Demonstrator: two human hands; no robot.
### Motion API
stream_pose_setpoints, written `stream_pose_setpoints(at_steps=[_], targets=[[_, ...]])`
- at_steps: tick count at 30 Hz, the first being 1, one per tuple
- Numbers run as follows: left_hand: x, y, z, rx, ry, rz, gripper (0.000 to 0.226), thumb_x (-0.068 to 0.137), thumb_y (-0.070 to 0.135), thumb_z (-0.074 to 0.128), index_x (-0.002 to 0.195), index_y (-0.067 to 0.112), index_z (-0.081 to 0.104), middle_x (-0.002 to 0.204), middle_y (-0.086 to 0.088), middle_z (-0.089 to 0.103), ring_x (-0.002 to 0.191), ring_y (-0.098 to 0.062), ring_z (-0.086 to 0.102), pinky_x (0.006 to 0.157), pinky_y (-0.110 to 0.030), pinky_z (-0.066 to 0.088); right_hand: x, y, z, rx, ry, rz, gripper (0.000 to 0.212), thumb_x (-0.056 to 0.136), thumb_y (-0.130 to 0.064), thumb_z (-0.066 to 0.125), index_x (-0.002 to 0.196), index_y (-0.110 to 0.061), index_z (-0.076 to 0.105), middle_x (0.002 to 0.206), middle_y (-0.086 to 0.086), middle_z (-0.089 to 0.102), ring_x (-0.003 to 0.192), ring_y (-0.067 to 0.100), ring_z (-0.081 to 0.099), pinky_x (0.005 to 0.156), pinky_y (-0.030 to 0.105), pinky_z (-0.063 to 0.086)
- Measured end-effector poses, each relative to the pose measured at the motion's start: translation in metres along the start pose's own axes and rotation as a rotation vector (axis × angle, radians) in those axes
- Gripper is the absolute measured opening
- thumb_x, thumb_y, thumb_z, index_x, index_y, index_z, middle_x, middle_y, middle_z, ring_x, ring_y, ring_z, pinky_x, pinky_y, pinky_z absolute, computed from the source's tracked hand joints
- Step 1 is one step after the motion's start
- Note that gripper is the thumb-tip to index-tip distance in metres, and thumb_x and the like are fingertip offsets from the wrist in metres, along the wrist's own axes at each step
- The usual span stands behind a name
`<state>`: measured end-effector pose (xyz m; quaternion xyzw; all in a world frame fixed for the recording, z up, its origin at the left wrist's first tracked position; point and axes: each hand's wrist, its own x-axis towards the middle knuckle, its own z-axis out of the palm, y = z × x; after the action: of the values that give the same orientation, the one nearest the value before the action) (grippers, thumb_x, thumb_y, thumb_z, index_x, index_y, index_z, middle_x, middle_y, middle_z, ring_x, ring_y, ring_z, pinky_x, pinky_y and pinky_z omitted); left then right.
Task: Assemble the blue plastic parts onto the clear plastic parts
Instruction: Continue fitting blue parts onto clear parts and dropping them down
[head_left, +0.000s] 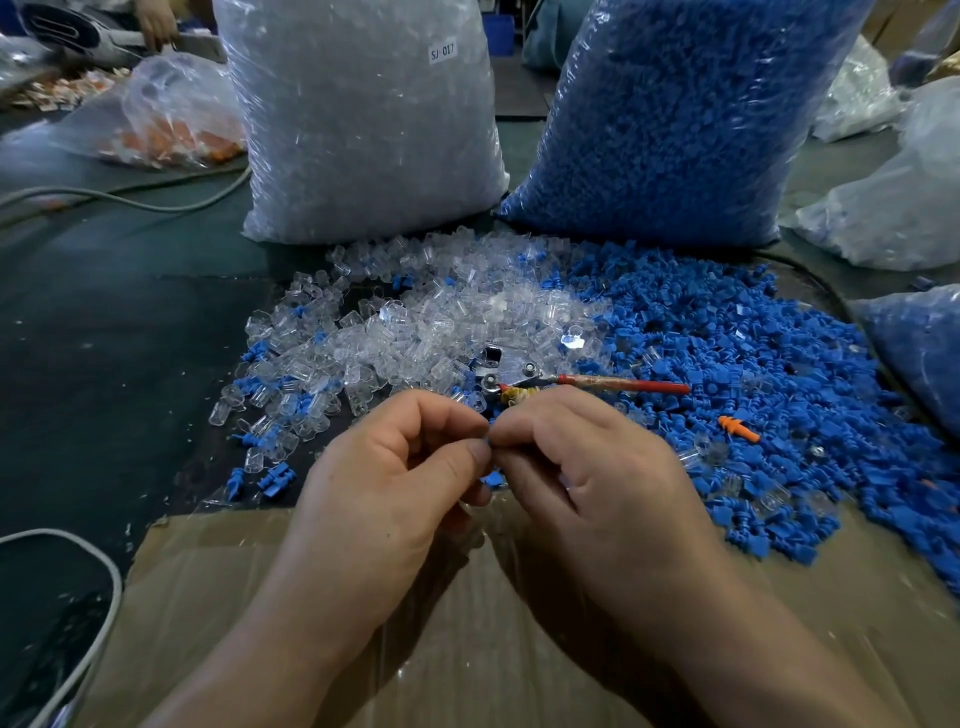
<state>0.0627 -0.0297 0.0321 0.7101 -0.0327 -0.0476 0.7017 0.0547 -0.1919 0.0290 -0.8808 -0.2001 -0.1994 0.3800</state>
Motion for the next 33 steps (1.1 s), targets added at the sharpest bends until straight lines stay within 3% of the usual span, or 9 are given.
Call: stream_pose_setpoints(at_steps=[4, 8, 10, 12, 16, 19, 24, 28, 33], targets=[[-0.001, 0.0, -0.003, -0.135, -0.066, -0.12, 0.021, 0.086, -0.002, 0.066, 0.081, 0.017, 0.074, 0.068, -0.015, 0.066, 0.055, -0.022, 0.06, 0.049, -0.033, 0.052, -0.001, -0.001, 0.0, -0.014, -0.04, -0.037, 0.012, 0.092, -0.017, 0.061, 0.101, -0.016, 0.07, 0.099, -0.003, 0.062, 0.089, 0.018, 0.062, 0.072, 0.041, 0.052], [0.002, -0.003, -0.006, -0.044, -0.042, -0.058, 0.024, 0.082, -0.005, 0.069, 0.082, 0.019, 0.074, 0.07, -0.012, 0.067, 0.058, -0.02, 0.058, 0.049, -0.025, 0.05, 0.0, -0.003, -0.004, -0.056, -0.137, -0.069, 0.021, 0.091, -0.016, 0.057, 0.109, -0.017, 0.067, 0.106, -0.002, 0.059, 0.098, 0.02, 0.057, 0.076, 0.042, 0.051], [0.004, -0.003, -0.007, -0.037, 0.0, -0.04, 0.026, 0.081, -0.004, 0.07, 0.08, 0.021, 0.074, 0.066, -0.007, 0.066, 0.054, -0.015, 0.058, 0.047, -0.022, 0.05, 0.002, 0.001, -0.009, -0.217, -0.124, -0.03, 0.033, 0.089, -0.023, 0.057, 0.122, -0.023, 0.06, 0.117, -0.003, 0.058, 0.11, 0.02, 0.053, 0.088, 0.043, 0.051], [0.005, -0.004, -0.01, -0.043, 0.039, -0.035, 0.028, 0.08, -0.005, 0.069, 0.078, 0.022, 0.074, 0.063, -0.004, 0.064, 0.052, -0.013, 0.058, 0.047, -0.021, 0.051, 0.003, 0.01, -0.016, -0.445, -0.113, 0.129, 0.056, 0.087, -0.033, 0.06, 0.139, -0.03, 0.04, 0.137, -0.003, 0.05, 0.126, 0.02, 0.043, 0.107, 0.043, 0.039], [0.006, -0.006, -0.013, -0.03, 0.034, -0.03, 0.032, 0.082, -0.007, 0.067, 0.077, 0.024, 0.074, 0.061, -0.003, 0.062, 0.054, -0.014, 0.058, 0.049, -0.021, 0.051, 0.004, 0.029, -0.021, -0.716, -0.34, 0.412, 0.072, 0.092, -0.056, 0.047, 0.149, -0.033, 0.01, 0.159, 0.002, 0.018, 0.147, 0.026, 0.014, 0.12, 0.046, 0.011], [0.007, -0.008, -0.011, 0.003, 0.028, -0.039, 0.033, 0.084, -0.005, 0.068, 0.078, 0.027, 0.074, 0.061, -0.001, 0.064, 0.054, -0.013, 0.06, 0.049, -0.021, 0.052, 0.007, 0.035, -0.021, -0.75, -0.369, 0.417, 0.07, 0.091, -0.061, 0.044, 0.148, -0.031, 0.018, 0.154, 0.0, 0.029, 0.142, 0.026, 0.024, 0.118, 0.046, 0.015], [0.007, -0.011, -0.014, 0.019, 0.041, -0.032, 0.032, 0.084, -0.003, 0.069, 0.079, 0.028, 0.074, 0.062, -0.004, 0.064, 0.053, -0.014, 0.06, 0.05, -0.02, 0.051, 0.013, 0.03, -0.019, -0.759, -0.345, 0.382, 0.057, 0.084, -0.056, 0.051, 0.134, -0.032, 0.039, 0.124, -0.004, 0.053, 0.116, 0.024, 0.043, 0.106, 0.044, 0.03], [0.009, -0.011, -0.015, 0.004, 0.042, -0.052, 0.029, 0.085, -0.001, 0.07, 0.079, 0.027, 0.074, 0.065, -0.005, 0.066, 0.055, -0.014, 0.061, 0.05, -0.02, 0.052, 0.019, 0.027, -0.023, -0.649, -0.252, 0.41, 0.048, 0.078, -0.05, 0.054, 0.122, -0.033, 0.046, 0.109, -0.006, 0.048, 0.099, 0.018, 0.038, 0.092, 0.039, 0.033], [0.01, -0.012, -0.017, -0.059, 0.073, -0.063, 0.024, 0.084, 0.003, 0.071, 0.084, 0.027, 0.074, 0.067, -0.003, 0.068, 0.055, -0.014, 0.063, 0.051, -0.023, 0.054, 0.014, 0.014, -0.032, -0.392, -0.009, 0.359, 0.054, 0.076, -0.044, 0.046, 0.129, -0.032, 0.042, 0.103, -0.016, 0.044, 0.094, 0.008, 0.038, 0.077, 0.029, 0.033]])
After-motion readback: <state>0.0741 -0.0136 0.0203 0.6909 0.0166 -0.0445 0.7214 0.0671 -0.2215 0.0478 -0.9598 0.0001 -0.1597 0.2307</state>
